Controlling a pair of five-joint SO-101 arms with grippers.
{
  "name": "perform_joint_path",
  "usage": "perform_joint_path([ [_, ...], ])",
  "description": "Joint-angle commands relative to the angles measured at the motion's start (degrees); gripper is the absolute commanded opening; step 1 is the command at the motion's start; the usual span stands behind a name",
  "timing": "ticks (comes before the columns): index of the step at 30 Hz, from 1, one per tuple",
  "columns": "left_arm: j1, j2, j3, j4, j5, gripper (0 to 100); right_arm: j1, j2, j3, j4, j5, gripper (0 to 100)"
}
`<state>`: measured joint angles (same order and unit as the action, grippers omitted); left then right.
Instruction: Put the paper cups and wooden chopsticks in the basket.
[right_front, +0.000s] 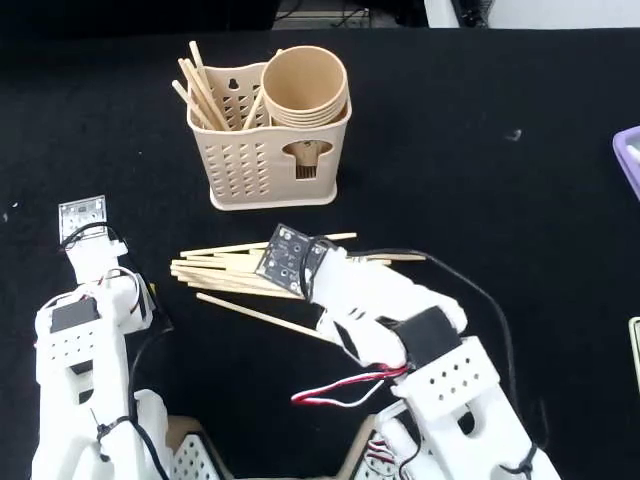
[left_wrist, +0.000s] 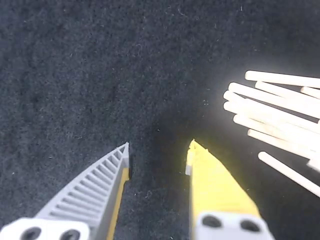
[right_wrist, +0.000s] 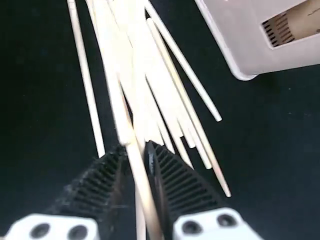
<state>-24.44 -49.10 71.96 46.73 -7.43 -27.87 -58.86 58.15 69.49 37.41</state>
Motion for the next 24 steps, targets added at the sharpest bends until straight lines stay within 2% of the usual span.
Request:
perform_joint_path([
  [1, -0.4, -1.14, -0.31, -0.97, -0.53, 19, -0.44, 1.1, 3.65, -1.67, 0.7, 1.1],
  [4, -0.4, -1.14, -0.31, -0.97, -0.62, 19, -0.44, 2.77, 8.31, -5.1, 0.26, 2.4],
  [9, -0.4, -1.14, -0.31, -0.97, -0.62, 19, -0.53, 7.43, 11.21, -6.59, 0.26, 23.3],
  [13, -0.4, -1.14, -0.31, -0.97, -0.62, 19, -0.7, 10.68, 10.86, -9.32, -0.09, 19.8],
  [15, -0.4, -1.14, -0.31, -0.97, -0.62, 19, -0.88, 12.18, 11.12, -12.4, -2.81, 17.8],
  [21, -0.4, -1.14, -0.31, -0.97, -0.62, 19, -8.09, 21.05, 10.77, -21.54, -6.15, 17.8],
  [24, -0.4, -1.14, -0.22, -0.97, -0.62, 19, -10.73, 28.53, 7.69, -22.51, -8.7, 17.8],
])
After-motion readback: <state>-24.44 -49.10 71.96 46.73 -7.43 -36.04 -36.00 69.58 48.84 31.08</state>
